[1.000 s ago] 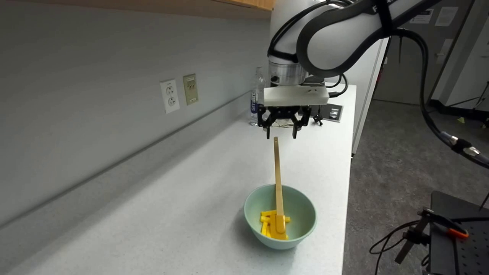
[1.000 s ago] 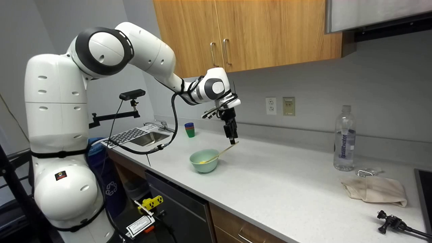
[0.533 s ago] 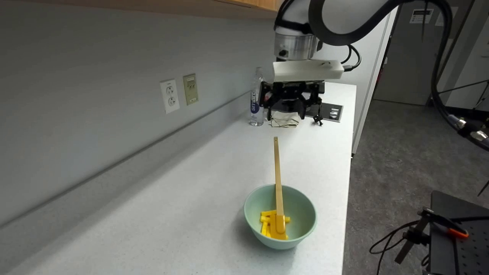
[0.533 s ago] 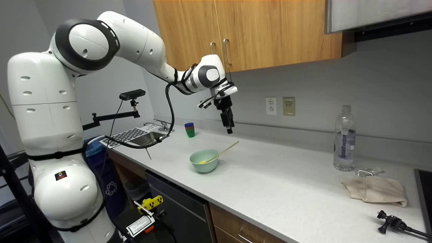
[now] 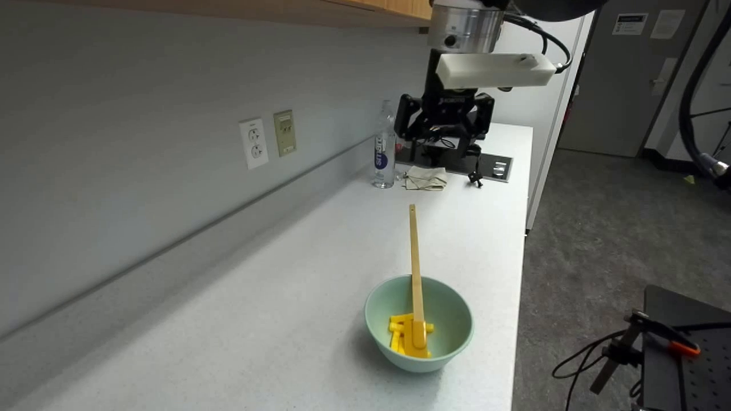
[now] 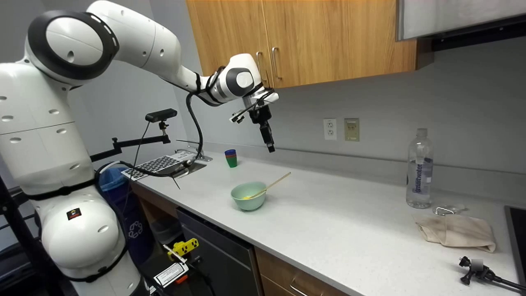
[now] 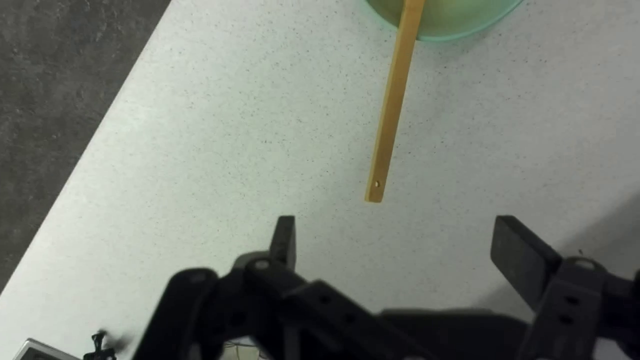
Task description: Stir the contents of the blue bowl
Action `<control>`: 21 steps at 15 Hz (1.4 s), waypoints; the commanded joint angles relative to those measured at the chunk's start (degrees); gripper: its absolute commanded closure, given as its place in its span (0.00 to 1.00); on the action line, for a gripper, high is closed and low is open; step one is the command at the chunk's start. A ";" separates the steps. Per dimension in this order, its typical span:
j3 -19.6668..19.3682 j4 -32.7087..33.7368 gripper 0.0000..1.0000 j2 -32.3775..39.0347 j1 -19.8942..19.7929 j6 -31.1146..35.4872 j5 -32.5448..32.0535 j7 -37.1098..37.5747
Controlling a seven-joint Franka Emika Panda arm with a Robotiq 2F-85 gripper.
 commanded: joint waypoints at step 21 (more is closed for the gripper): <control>5.01 -7.57 0.00 -12.40 -2.75 4.90 2.07 -2.53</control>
